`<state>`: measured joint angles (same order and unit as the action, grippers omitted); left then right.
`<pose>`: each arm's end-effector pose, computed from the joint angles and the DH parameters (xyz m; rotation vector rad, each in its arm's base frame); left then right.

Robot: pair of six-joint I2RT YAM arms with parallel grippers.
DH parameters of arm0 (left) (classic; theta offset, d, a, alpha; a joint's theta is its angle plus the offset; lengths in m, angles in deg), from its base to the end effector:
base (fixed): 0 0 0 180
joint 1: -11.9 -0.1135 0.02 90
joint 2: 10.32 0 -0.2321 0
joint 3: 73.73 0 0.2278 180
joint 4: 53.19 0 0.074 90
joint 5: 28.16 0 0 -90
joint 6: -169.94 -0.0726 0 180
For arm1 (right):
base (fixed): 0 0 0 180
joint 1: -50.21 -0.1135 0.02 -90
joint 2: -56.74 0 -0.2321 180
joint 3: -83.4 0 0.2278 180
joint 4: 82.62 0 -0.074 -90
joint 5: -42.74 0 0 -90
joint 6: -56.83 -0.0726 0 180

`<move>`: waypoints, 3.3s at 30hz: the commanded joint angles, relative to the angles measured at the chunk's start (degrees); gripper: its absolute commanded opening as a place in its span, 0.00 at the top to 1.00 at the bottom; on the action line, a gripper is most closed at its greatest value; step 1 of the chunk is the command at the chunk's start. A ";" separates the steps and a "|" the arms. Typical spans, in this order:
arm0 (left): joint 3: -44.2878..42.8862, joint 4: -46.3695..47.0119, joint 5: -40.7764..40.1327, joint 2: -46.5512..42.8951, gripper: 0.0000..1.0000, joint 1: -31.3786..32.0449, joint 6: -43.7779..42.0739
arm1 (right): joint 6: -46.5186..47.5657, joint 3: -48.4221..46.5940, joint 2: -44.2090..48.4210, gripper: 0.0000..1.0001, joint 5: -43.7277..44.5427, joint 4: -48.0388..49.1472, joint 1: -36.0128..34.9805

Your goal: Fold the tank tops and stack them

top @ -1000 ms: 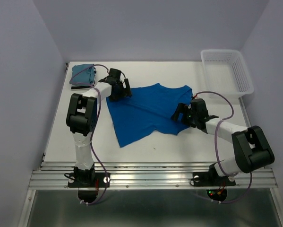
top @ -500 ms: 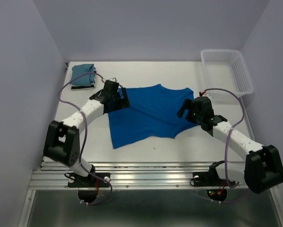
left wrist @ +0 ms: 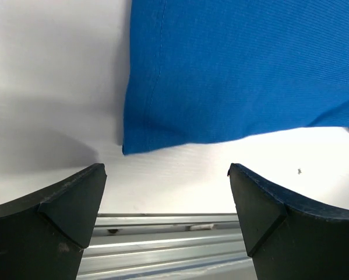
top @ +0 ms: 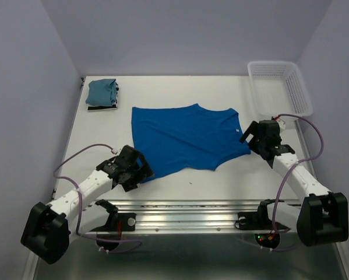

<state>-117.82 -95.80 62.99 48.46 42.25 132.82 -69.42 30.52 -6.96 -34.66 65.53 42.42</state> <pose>0.1712 -0.1019 0.1309 -0.5151 2.6263 -0.5415 0.2473 0.0178 0.1806 0.6718 2.1973 0.1422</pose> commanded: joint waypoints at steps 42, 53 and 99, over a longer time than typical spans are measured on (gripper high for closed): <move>-2.21 -0.09 -5.63 9.68 1.00 0.59 12.77 | 0.83 3.06 -12.58 0.31 -9.69 6.38 6.30; -3.69 0.70 -6.16 8.63 1.00 0.59 12.24 | 1.88 4.21 -12.06 0.85 -10.23 6.56 6.30; -24.70 2.19 4.21 15.56 1.00 -15.67 -8.49 | 4.61 -18.38 -20.05 0.99 -16.12 0.58 6.30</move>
<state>-139.00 -94.07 66.42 62.04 27.35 127.82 -64.89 15.73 -25.57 -50.36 65.61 48.36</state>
